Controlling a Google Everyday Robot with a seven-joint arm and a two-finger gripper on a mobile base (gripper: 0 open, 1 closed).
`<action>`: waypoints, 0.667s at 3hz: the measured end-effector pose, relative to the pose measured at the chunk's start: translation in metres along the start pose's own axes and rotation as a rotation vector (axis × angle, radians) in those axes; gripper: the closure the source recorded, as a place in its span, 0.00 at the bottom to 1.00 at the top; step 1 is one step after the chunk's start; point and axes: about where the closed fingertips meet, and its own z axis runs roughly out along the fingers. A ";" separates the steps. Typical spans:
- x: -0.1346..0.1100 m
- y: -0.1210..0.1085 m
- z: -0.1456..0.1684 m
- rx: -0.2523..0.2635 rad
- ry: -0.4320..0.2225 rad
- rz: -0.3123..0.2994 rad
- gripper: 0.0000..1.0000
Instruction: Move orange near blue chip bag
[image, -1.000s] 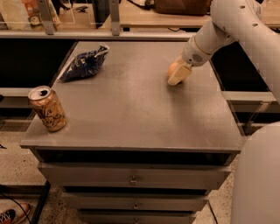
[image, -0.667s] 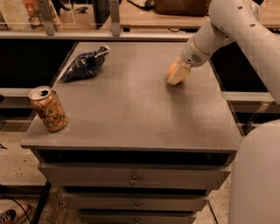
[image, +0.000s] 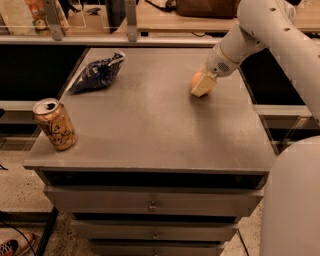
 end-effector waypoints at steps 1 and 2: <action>0.000 0.000 0.000 0.000 0.000 0.000 1.00; -0.001 0.000 -0.001 0.000 0.000 0.000 1.00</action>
Offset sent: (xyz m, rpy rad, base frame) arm 0.0375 0.0878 0.0667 0.2036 -0.1663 0.2258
